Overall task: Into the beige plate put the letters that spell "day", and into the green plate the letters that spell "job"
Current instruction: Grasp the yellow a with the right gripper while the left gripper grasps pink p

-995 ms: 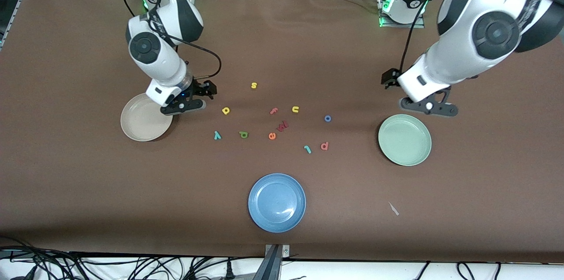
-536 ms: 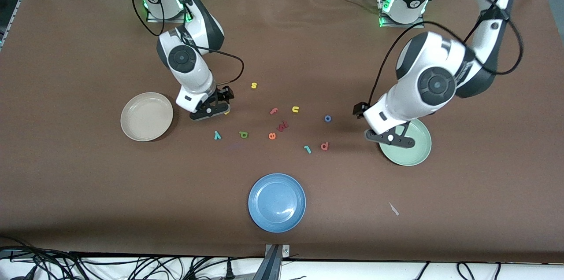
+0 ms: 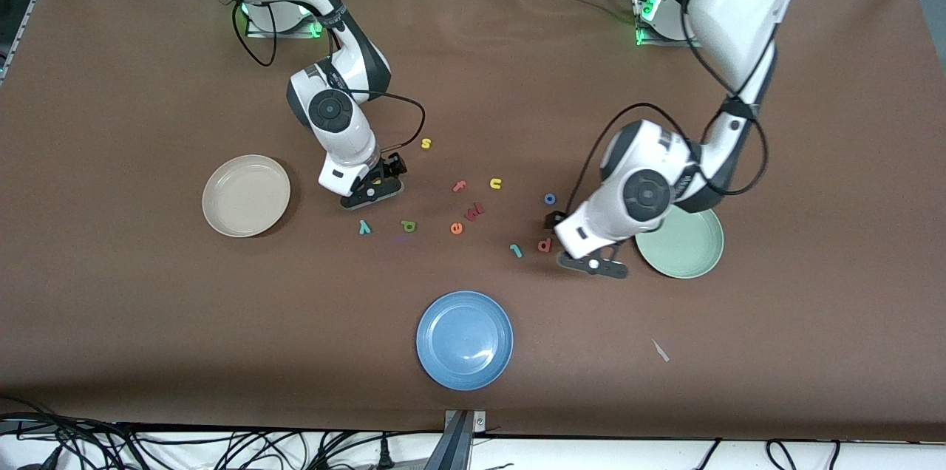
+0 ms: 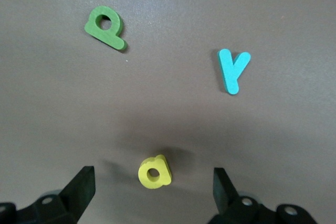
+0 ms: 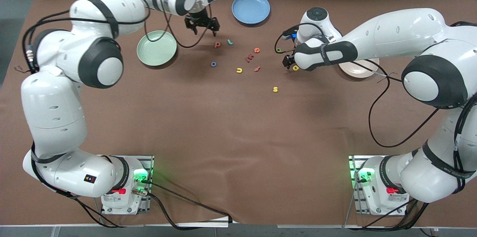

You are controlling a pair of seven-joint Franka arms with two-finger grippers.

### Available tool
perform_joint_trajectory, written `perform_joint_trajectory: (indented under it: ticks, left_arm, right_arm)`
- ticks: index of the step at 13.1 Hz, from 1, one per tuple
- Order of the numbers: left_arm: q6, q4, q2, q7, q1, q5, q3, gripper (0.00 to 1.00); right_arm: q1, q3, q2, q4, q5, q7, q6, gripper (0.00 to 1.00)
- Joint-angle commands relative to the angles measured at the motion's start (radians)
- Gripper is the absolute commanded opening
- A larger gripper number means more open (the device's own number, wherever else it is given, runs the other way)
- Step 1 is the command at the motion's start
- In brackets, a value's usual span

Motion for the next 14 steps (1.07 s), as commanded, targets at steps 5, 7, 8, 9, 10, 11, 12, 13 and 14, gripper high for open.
perform_joint_trajectory:
  ticks: [5, 7, 8, 9, 10, 11, 12, 13, 14]
  left_arm:
    - [0.012, 0.134, 0.131, -0.025, -0.067, 0.100, 0.033, 0.77]
    - [0.038, 0.128, 0.142, -0.029, -0.067, 0.102, 0.033, 0.74]
    - [0.070, 0.128, 0.150, -0.031, -0.066, 0.105, 0.033, 0.74]
    - [0.096, 0.123, 0.154, -0.031, -0.071, 0.105, 0.033, 0.72]
    - [0.098, 0.122, 0.156, -0.031, -0.073, 0.105, 0.033, 0.72]
    - [0.098, 0.120, 0.156, -0.031, -0.073, 0.105, 0.033, 0.72]
    - [0.098, 0.109, 0.156, -0.032, -0.074, 0.105, 0.033, 0.71]
    - [0.098, 0.093, 0.156, -0.032, -0.074, 0.105, 0.035, 0.68]
    - [0.097, 0.089, 0.156, -0.031, -0.074, 0.105, 0.035, 0.65]
  right_arm:
    - [0.004, -0.003, 0.042, 0.019, -0.017, 0.008, 0.018, 0.74]
    - [0.012, -0.003, 0.042, 0.028, -0.017, 0.014, 0.015, 0.64]
    - [0.013, -0.003, 0.044, 0.033, -0.016, 0.016, 0.014, 0.58]
    - [0.015, -0.003, 0.042, 0.039, -0.011, 0.016, 0.009, 0.53]
    - [0.016, -0.003, 0.044, 0.040, -0.011, 0.016, 0.009, 0.49]
    - [0.018, -0.003, 0.044, 0.039, -0.011, 0.016, 0.009, 0.47]
    - [0.018, -0.003, 0.051, 0.039, -0.011, 0.016, 0.009, 0.47]
    - [0.018, -0.003, 0.053, 0.039, -0.013, 0.016, 0.009, 0.47]
    - [0.016, -0.003, 0.055, 0.039, -0.013, 0.014, 0.009, 0.47]
